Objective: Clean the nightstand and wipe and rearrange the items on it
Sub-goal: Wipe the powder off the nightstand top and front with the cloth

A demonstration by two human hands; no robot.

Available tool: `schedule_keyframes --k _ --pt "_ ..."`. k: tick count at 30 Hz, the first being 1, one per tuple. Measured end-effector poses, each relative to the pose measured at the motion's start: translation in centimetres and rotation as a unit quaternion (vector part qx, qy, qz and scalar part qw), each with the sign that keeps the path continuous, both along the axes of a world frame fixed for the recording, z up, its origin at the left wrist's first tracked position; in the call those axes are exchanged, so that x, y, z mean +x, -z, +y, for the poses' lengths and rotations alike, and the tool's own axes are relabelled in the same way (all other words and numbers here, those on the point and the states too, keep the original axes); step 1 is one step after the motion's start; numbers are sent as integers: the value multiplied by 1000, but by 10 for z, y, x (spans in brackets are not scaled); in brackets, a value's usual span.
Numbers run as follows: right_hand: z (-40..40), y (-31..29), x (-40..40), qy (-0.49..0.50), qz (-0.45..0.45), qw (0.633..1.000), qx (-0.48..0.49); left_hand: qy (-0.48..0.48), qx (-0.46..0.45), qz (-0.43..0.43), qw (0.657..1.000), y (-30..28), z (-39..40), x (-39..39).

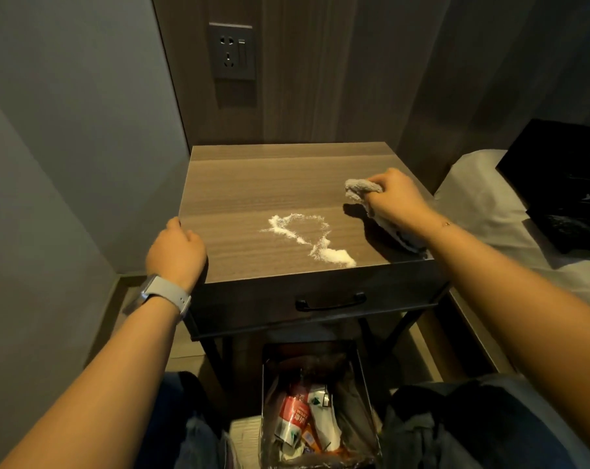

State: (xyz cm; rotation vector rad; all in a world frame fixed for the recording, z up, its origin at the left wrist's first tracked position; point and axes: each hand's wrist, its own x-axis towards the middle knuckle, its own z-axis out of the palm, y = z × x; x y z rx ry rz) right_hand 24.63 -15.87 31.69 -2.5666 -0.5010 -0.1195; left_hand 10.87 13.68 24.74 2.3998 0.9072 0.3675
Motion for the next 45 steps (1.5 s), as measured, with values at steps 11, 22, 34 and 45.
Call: schedule_keyframes --k 11,22,34,45 --pt "-2 37 -59 -187 -57 972 -127 -8 60 0 998 -1 -6 2" --pt "3 -9 -11 -159 41 986 -20 -12 50 9 999 -5 -8 3" --pt "56 36 -7 -225 -47 967 -112 -14 49 0 999 -3 -8 3" --pt "18 -1 -43 -231 133 963 42 -17 45 0 999 -6 -10 2"
